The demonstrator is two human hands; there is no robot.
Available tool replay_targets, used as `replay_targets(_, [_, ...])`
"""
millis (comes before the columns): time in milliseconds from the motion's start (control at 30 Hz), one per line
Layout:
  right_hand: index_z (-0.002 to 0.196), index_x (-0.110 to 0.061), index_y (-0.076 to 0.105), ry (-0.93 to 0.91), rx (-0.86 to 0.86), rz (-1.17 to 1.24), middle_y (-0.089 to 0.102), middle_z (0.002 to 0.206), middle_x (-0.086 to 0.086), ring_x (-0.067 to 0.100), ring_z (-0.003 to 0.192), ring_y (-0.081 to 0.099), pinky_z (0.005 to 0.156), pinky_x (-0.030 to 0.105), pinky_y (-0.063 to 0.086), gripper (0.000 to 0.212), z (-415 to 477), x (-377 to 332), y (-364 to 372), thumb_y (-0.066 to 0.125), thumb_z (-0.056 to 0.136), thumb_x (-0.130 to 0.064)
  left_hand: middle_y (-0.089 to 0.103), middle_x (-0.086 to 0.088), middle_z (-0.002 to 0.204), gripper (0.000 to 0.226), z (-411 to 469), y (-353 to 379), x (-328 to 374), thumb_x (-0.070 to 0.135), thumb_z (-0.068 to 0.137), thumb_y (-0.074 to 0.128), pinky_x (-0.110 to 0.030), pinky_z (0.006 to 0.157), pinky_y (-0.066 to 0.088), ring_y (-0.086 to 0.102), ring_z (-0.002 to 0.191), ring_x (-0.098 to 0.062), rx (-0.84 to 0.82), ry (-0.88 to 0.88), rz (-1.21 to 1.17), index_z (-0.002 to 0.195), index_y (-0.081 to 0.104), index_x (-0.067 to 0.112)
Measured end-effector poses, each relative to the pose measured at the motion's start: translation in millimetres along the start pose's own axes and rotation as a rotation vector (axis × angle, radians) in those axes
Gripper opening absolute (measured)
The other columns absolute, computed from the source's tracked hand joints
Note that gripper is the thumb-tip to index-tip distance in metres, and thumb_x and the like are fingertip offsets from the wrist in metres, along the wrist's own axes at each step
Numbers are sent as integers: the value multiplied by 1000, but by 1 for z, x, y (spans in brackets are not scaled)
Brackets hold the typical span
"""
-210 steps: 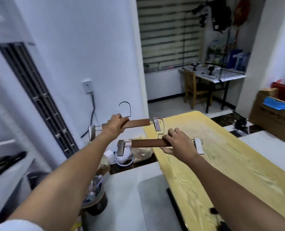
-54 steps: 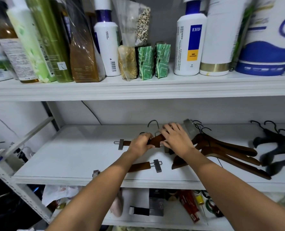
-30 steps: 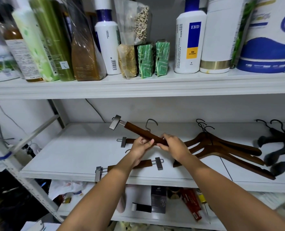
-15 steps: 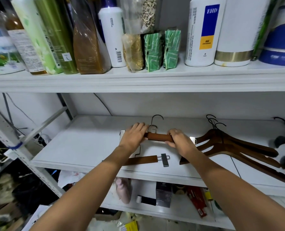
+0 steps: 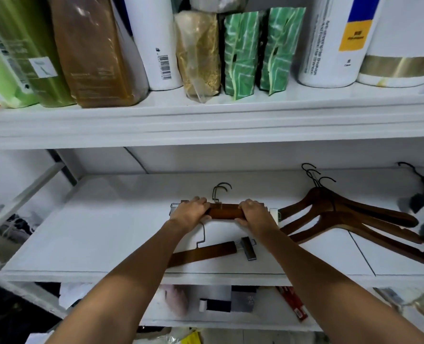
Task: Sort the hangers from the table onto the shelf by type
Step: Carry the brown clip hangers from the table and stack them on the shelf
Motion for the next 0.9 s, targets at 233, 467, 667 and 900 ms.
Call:
replay_targets(233, [131, -7, 46, 72, -27, -70, 43, 131, 10, 25, 118, 45, 96, 35, 39, 45, 22, -13, 24, 48, 97, -35, 48, -9, 130, 41, 20, 21, -28, 34, 99, 40, -35, 99, 36, 42, 122, -25, -40, 52, 76, 133, 46, 12])
replay_targets(467, [131, -6, 46, 104, -87, -95, 43, 135, 14, 28, 126, 41, 101, 36, 39, 44, 26, -16, 47, 52, 95, -31, 40, -13, 144, 43, 28, 41, -35, 31, 98, 44, -38, 112, 28, 36, 133, -28, -126, 50, -58, 136, 42, 10])
replay_targets(667, [132, -6, 45, 119, -82, -79, 42, 139, 13, 28, 126, 43, 104, 34, 36, 41, 35, -19, 49, 52, 96, -24, 42, -11, 142, 40, 26, 49, -33, 26, 98, 44, -38, 107, 35, 39, 130, -28, -77, -26, -196, 134, 42, 8])
replay_targets(900, [137, -5, 41, 105, -56, -104, 34, 149, 14, 28, 133, 39, 111, 36, 31, 44, 33, -20, 52, 51, 97, -18, 31, -13, 151, 43, 21, 58, -31, 28, 99, 43, -41, 114, 30, 26, 141, -28, -57, -80, -228, 137, 39, 8])
Point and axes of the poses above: each hand's wrist, its own z-axis towards the middle knuckle, its own y-axis out of the palm, x = y × z, the point moved 4 cm from there along z, towards the middle knuckle
